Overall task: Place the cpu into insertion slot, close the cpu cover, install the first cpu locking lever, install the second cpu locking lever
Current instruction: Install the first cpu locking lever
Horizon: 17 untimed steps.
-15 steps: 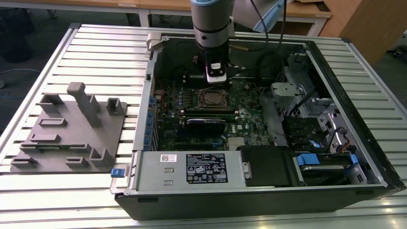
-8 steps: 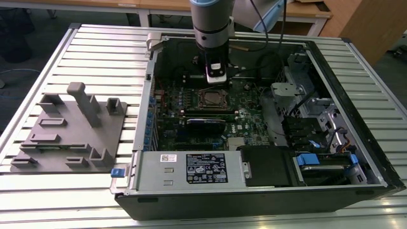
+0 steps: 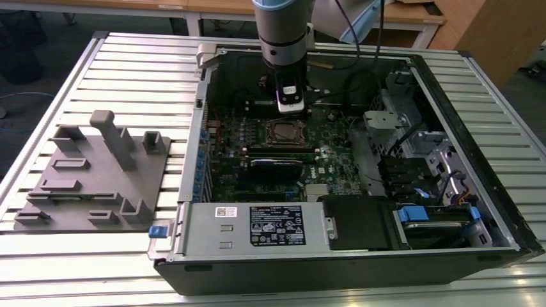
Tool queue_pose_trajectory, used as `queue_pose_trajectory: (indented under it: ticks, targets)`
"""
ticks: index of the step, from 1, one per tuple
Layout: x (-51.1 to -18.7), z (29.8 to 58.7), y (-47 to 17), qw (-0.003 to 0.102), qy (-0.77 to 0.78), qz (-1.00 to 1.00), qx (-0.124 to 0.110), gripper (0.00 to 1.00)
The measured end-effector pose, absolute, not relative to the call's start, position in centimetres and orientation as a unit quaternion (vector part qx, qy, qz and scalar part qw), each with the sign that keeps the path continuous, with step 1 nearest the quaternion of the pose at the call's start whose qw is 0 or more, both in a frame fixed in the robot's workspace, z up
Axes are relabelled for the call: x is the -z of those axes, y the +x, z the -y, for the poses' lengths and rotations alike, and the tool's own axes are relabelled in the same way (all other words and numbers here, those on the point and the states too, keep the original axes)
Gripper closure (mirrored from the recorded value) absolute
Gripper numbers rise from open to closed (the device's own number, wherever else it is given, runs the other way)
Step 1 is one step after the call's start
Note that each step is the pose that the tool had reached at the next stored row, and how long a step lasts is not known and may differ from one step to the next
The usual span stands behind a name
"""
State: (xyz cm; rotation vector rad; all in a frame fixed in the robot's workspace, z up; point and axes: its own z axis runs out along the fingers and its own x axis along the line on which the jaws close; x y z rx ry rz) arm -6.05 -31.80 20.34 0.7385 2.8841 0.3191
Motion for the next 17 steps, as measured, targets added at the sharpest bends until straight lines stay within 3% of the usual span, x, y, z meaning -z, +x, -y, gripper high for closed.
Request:
queue_pose_trajectory:
  ticks: [17]
  targets:
    - [-20.22,31.80,-6.29,0.083,0.245,-0.960,-0.106,0.90]
